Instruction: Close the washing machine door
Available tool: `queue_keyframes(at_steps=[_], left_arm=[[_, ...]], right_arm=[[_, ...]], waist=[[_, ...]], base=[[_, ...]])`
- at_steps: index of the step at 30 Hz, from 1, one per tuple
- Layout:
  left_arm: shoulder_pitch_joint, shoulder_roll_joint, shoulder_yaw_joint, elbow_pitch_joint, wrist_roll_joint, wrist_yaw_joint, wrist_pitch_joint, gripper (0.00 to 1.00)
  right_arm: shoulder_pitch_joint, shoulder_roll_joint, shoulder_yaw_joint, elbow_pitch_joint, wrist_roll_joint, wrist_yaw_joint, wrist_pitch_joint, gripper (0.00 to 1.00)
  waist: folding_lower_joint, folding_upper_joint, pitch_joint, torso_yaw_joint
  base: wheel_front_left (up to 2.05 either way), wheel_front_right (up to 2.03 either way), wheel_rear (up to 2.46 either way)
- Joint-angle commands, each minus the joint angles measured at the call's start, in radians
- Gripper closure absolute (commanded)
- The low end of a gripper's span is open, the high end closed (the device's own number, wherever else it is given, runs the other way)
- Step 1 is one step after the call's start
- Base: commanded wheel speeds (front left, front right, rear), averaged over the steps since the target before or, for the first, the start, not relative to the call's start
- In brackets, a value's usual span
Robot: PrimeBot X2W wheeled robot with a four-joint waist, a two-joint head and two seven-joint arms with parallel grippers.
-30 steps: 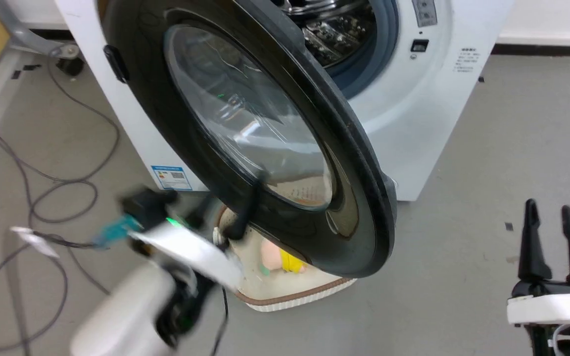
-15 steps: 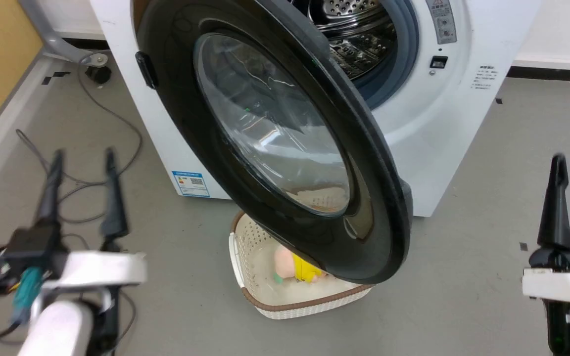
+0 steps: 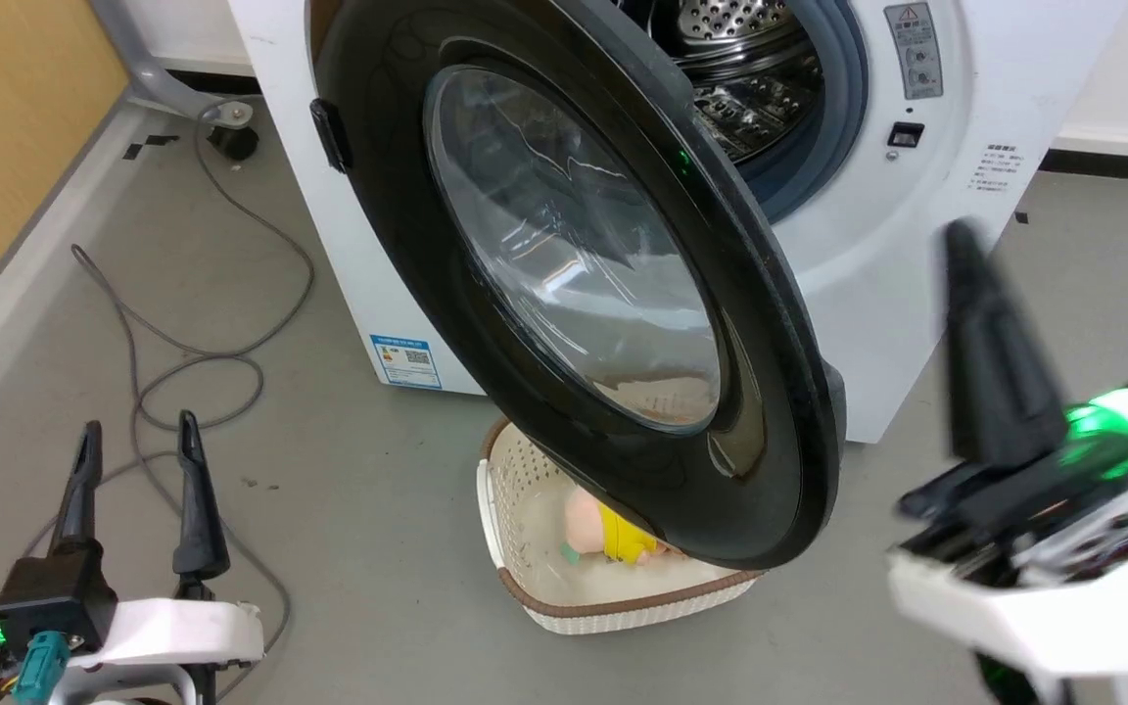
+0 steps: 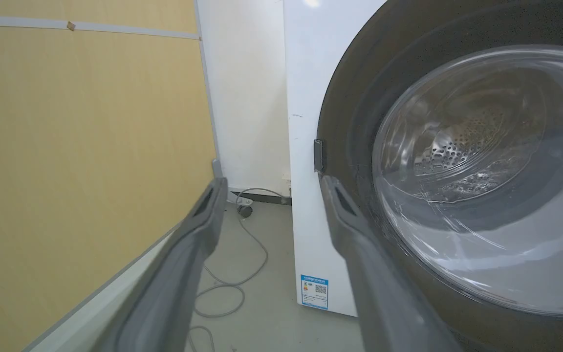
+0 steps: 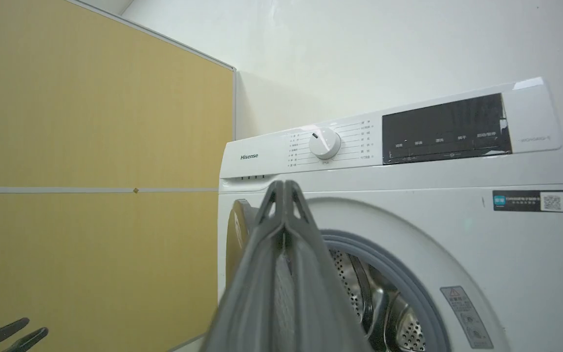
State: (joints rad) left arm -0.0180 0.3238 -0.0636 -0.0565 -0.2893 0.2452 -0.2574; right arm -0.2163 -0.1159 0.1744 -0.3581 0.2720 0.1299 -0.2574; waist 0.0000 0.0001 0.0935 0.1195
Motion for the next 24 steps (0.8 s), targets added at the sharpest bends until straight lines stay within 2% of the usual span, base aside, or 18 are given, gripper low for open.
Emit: queue_keyframes(at_steps=[1, 7, 13, 19, 24], left_arm=[[0.012, -0.009, 0.008, 0.008, 0.013, -0.01, -0.004, 0.0], [0.009, -0.044, 0.027, 0.028, 0.035, -0.044, -0.004, 0.0], [-0.005, -0.076, 0.033, 0.037, 0.069, -0.073, -0.004, 0.0], [-0.019, -0.109, 0.041, 0.036, 0.098, -0.093, -0.004, 0.0], [-0.03, -0.127, 0.032, 0.036, 0.13, -0.113, -0.004, 0.0]], right_arm=[[-0.015, -0.028, 0.043, -0.004, 0.014, 0.001, -0.004, 1.0], [-0.013, -0.127, 0.219, 0.04, 0.022, 0.001, -0.004, 1.0], [0.005, -0.216, 0.338, 0.17, -0.009, 0.001, -0.004, 1.0], [0.016, -0.258, 0.359, 0.302, -0.022, 0.001, -0.004, 1.0], [0.007, -0.252, 0.316, 0.376, -0.005, 0.001, -0.004, 1.0]], waist=[[0.0, -0.0001, -0.003, 0.002], [0.0, -0.0001, -0.004, 0.001], [0.0, -0.0001, 0.007, -0.002], [0.0, -0.0001, 0.024, -0.001], [0.0, -0.0001, 0.043, 0.001]], base=[[0.0, 0.0, 0.0], [0.0, 0.0, 0.0], [0.0, 0.0, 0.0], [0.0, 0.0, 0.0], [0.0, 0.0, 0.0]])
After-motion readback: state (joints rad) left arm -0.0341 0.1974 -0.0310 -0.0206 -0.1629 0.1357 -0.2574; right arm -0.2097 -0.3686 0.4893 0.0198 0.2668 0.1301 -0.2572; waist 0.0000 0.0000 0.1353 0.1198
